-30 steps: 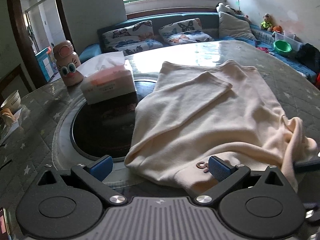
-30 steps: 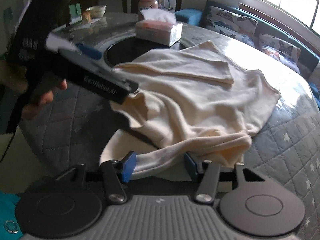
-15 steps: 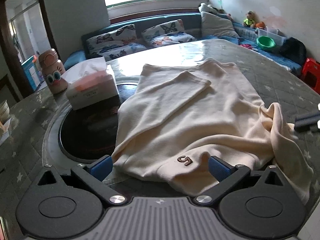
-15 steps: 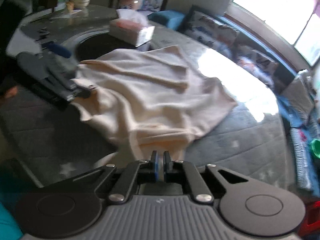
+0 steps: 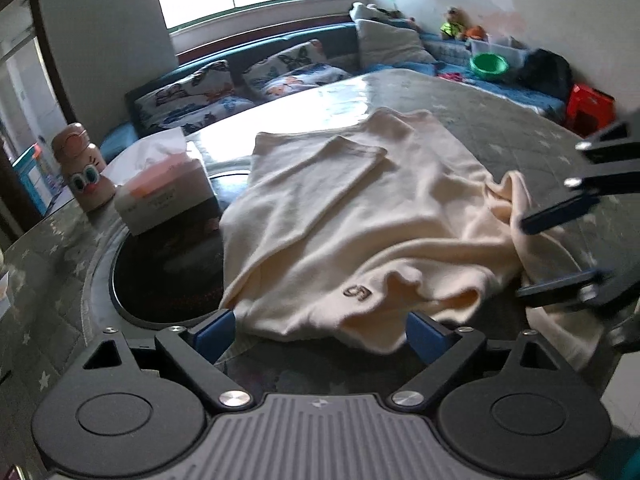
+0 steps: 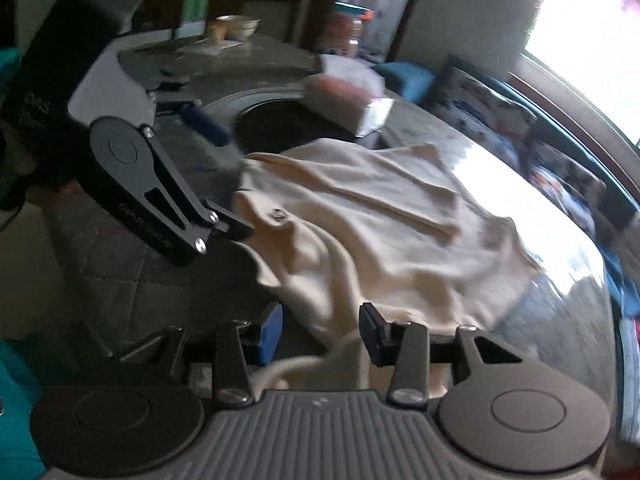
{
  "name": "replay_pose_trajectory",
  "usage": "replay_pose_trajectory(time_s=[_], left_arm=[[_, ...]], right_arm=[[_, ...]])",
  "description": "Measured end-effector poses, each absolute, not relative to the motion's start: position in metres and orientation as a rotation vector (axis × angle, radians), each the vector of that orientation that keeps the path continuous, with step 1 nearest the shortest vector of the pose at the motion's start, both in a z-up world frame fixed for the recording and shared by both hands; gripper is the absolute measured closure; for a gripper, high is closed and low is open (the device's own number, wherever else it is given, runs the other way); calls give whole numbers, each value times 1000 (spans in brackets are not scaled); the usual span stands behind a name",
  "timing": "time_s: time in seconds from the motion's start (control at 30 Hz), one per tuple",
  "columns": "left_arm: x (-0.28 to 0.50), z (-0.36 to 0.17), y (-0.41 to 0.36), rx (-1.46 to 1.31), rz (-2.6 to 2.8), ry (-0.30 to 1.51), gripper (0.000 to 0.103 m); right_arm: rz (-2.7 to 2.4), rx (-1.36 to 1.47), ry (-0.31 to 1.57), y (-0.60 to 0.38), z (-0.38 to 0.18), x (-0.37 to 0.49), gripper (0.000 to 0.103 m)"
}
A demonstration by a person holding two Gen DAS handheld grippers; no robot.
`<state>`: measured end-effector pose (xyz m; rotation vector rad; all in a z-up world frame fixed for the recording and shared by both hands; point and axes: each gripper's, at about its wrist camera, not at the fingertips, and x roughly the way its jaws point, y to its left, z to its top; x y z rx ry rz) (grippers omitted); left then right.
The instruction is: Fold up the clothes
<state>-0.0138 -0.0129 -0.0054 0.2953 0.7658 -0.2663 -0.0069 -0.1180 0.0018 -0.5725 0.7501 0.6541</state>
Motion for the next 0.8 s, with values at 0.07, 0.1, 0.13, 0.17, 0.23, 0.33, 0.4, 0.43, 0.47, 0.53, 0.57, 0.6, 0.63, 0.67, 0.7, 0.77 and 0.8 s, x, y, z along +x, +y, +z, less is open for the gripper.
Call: replay_pose_trajectory(time_s=[0.07, 0.1, 0.13, 0.17, 0.23, 0.33, 0.4, 0.43, 0.47, 0.53, 0.57, 0.6, 0.63, 0.67, 0.7, 0.77, 0.8], left_arm=[[-9, -9, -13, 293, -258, 770, 11], [-7, -10, -13, 293, -254, 773, 16], [-4, -12, -13, 286, -251, 778, 19], [-1, -14, -12, 270, -252, 788, 28], [3, -16, -10, 259, -270, 796, 39], [2, -17, -9, 265, -300, 790, 73], [-4, -13, -7, 249, -333, 793, 90], [-7, -12, -7, 247, -350, 795, 90], [-12, -11, -7, 254, -361, 801, 90], [-21, -10, -8, 267, -385, 816, 94], [-25, -12, -8, 270, -399, 828, 94], [-29, -13, -8, 274, -410, 840, 94], [-32, -13, -9, 278, -418, 848, 94], [-36, -13, -9, 279, -427, 850, 94], [-39, -13, -9, 281, -437, 852, 94], [-42, -10, -8, 290, -446, 854, 94], [-41, -8, -8, 293, -448, 852, 94]], right_arm=[[676, -593, 753, -106, -7, -4, 59], [683, -600, 754, -102, -10, -2, 59], [685, -608, 754, -98, -13, 1, 62], [682, -616, 755, -96, -16, 4, 65], [670, -618, 762, -95, -20, 10, 80], [682, -566, 788, -102, -18, 15, 95], [705, -563, 784, -106, -12, 11, 97], [728, -559, 790, -108, -9, 7, 97], [751, -555, 797, -111, -6, 4, 97], [789, -570, 816, -114, -5, -6, 97], [814, -578, 838, -116, -7, -12, 97], [836, -579, 866, -117, -9, -17, 97], [846, -571, 884, -120, -11, -22, 97], [850, -560, 893, -124, -13, -27, 91], [852, -548, 899, -128, -13, -32, 89], [840, -525, 892, -138, -10, -37, 81], [823, -508, 885, -145, -6, -38, 74]])
